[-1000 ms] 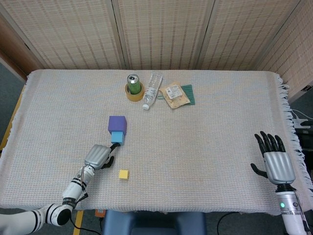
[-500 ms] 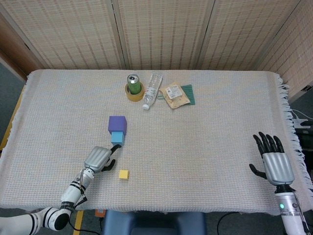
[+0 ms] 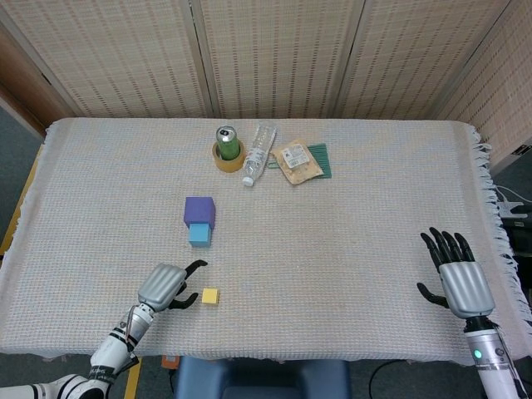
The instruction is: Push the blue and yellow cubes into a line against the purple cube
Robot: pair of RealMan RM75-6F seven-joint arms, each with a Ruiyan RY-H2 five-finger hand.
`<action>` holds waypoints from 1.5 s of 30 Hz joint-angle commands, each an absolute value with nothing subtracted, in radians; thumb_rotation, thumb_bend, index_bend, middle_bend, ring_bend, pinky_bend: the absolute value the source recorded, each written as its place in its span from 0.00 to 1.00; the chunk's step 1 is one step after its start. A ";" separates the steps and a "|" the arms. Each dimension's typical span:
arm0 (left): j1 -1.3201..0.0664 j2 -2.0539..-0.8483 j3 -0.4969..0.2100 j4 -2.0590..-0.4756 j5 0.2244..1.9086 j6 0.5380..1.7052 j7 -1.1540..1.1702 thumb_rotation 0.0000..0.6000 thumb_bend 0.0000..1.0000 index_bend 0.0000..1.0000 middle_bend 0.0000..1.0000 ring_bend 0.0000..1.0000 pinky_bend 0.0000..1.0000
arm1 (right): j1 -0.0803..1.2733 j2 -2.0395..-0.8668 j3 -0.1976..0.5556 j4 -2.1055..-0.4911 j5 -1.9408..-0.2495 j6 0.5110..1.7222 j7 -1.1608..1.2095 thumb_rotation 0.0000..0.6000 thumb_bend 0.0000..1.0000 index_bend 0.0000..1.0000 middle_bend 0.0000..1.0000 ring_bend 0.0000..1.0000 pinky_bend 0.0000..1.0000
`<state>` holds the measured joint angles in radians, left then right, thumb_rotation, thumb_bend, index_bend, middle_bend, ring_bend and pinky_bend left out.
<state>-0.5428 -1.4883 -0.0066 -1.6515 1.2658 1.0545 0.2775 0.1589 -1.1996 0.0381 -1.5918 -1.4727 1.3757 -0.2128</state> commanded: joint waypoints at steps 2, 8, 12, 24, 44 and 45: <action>-0.522 -1.484 0.016 -1.682 1.272 1.066 0.292 0.89 0.38 0.21 1.00 1.00 1.00 | 0.152 -1.190 0.027 -1.596 -1.497 1.390 -0.199 0.87 0.03 0.00 0.00 0.00 0.00; -0.495 -1.541 0.025 -1.648 1.284 1.103 0.319 0.96 0.38 0.23 1.00 1.00 1.00 | 0.149 -1.186 0.015 -1.599 -1.521 1.395 -0.200 0.87 0.03 0.00 0.00 0.00 0.00; -0.488 -1.582 0.029 -1.618 1.297 1.124 0.365 1.00 0.38 0.24 1.00 1.00 1.00 | 0.145 -1.179 0.015 -1.604 -1.523 1.400 -0.194 0.87 0.03 0.00 0.00 0.00 0.00; -0.484 -1.649 0.022 -1.565 1.309 1.110 0.376 1.00 0.38 0.31 1.00 1.00 1.00 | 0.139 -1.171 0.018 -1.609 -1.521 1.404 -0.183 0.87 0.03 0.00 0.00 0.00 0.00; -0.493 -1.657 -0.009 -1.538 1.312 1.097 0.385 1.00 0.38 0.47 1.00 1.00 1.00 | 0.136 -1.169 0.019 -1.612 -1.520 1.403 -0.183 0.87 0.03 0.00 0.00 0.00 0.00; -0.494 -1.654 -0.011 -1.539 1.313 1.097 0.388 1.00 0.38 0.47 1.00 1.00 1.00 | 0.136 -1.169 0.019 -1.612 -1.519 1.403 -0.183 0.87 0.03 0.00 0.00 0.00 0.00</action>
<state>-0.4926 -1.6590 -0.0084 -1.5372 1.3123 1.0970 0.3850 0.1358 -1.1690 0.0195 -1.6117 -1.5194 1.4027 -0.1828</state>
